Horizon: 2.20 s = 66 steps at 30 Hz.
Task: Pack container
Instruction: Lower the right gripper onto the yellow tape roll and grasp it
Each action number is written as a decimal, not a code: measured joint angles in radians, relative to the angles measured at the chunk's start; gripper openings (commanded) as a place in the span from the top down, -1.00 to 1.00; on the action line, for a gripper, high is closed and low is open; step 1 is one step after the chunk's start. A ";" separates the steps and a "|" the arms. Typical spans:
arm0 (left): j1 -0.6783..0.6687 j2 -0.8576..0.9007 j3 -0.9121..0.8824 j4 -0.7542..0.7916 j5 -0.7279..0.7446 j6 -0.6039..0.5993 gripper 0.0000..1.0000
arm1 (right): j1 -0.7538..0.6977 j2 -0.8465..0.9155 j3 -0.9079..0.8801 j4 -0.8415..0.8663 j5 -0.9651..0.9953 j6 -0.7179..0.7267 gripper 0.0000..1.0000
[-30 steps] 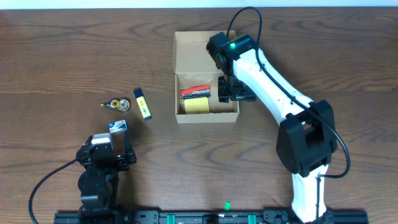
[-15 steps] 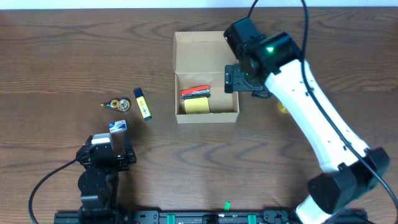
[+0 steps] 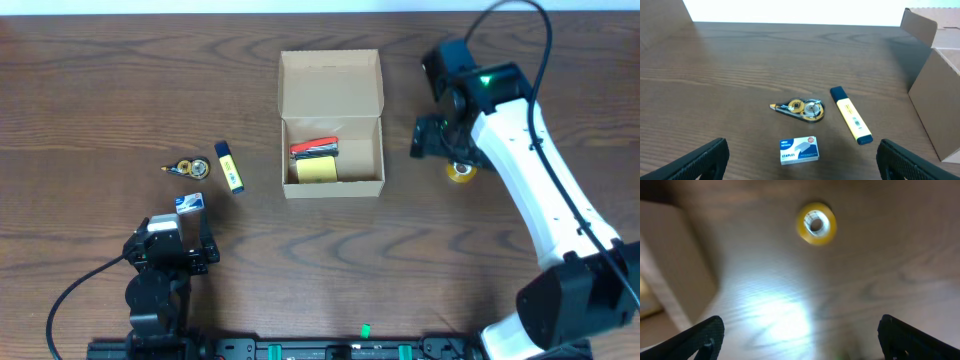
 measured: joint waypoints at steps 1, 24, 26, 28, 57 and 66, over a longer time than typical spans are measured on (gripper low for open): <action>0.000 0.000 0.000 0.000 0.000 0.000 -0.90 | -0.013 -0.007 -0.057 0.025 -0.002 0.000 -0.98; 0.000 0.000 0.000 0.000 0.000 0.000 -0.90 | -0.305 -0.051 -0.522 0.729 -0.213 -0.238 -0.91; 0.000 0.000 0.000 0.000 0.000 0.000 -0.90 | -0.305 -0.031 -0.522 0.750 -0.230 -0.254 -0.91; 0.000 0.000 0.000 0.000 0.000 0.000 -0.91 | -0.305 -0.006 -0.522 0.767 -0.242 -0.264 -0.89; 0.000 0.000 0.000 0.000 0.000 0.000 -0.90 | -0.296 0.119 -0.522 0.862 -0.212 -0.317 -0.61; 0.000 0.000 0.000 0.000 0.000 0.000 -0.91 | -0.288 0.168 -0.457 0.827 -0.175 -0.334 -0.54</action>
